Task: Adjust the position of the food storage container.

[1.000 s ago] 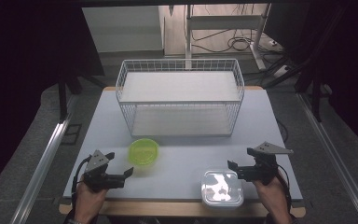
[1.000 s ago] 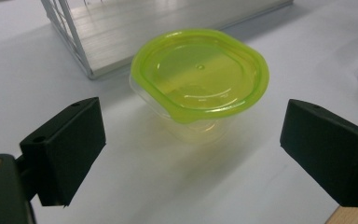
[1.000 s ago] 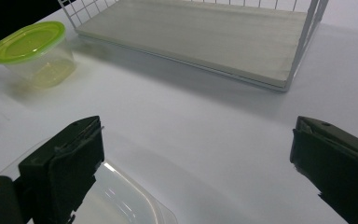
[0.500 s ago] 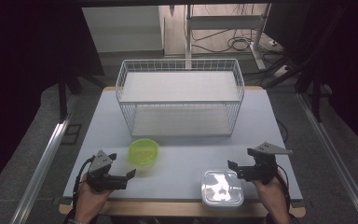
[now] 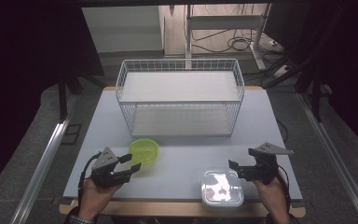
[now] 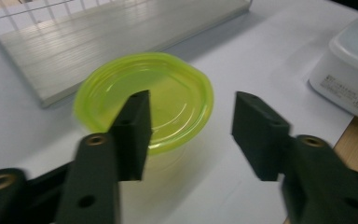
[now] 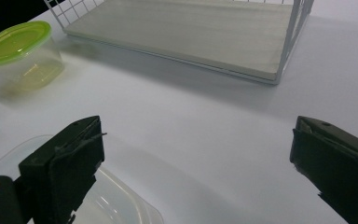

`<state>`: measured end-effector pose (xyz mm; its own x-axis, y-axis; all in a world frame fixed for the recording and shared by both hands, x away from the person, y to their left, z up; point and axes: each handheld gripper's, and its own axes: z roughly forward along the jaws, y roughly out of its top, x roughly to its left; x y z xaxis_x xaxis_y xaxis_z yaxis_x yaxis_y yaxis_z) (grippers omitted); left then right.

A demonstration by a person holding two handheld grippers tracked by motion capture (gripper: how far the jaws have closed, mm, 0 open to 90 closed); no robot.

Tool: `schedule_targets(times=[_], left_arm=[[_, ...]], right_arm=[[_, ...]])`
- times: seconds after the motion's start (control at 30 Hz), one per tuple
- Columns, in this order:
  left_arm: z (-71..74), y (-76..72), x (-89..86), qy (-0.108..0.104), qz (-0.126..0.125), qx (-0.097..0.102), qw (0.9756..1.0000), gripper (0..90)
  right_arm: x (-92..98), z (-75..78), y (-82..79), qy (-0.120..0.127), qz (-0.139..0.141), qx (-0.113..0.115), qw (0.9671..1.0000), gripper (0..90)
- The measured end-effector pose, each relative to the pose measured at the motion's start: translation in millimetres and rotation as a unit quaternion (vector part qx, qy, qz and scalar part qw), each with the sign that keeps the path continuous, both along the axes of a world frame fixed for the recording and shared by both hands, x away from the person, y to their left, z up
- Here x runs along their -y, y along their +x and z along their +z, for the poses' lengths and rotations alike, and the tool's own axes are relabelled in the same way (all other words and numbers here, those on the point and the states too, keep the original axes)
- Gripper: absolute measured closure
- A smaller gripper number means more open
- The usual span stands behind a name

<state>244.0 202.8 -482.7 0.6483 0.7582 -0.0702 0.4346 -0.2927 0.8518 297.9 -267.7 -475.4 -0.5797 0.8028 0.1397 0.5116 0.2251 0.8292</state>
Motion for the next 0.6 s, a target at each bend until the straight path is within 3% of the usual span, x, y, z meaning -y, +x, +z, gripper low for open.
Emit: schedule_targets(times=[0.07,0.13,0.17,0.3,0.43,0.6], left_arm=[[0.2,5.1,8.3,0.013,-0.006,0.0,0.9999,59.3],[-0.4,9.4,11.9,0.014,-0.007,-0.001,0.9999,64.2],[-0.6,11.1,12.3,0.012,-0.008,-0.004,0.9999,71.7],[0.2,27.4,11.5,-0.021,-0.008,-0.022,0.9995,89.0],[3.2,42.0,17.5,-0.031,-0.018,-0.032,0.9988,89.8],[5.4,55.7,30.7,-0.018,-0.022,-0.032,0.9991,89.8]], right_arm=[[0.1,-0.3,0.5,0.0,0.0,-0.001,1.0,3.4],[0.0,-0.5,0.7,0.0,0.001,-0.001,1.0,3.4],[-0.1,-0.6,1.0,-0.002,0.001,-0.001,1.0,3.6],[-0.4,-0.3,2.4,0.0,0.003,0.002,1.0,3.8],[-1.3,-1.3,3.4,0.0,0.003,0.001,1.0,4.0],[-2.6,-2.0,4.0,-0.005,0.007,0.001,1.0,4.2]])
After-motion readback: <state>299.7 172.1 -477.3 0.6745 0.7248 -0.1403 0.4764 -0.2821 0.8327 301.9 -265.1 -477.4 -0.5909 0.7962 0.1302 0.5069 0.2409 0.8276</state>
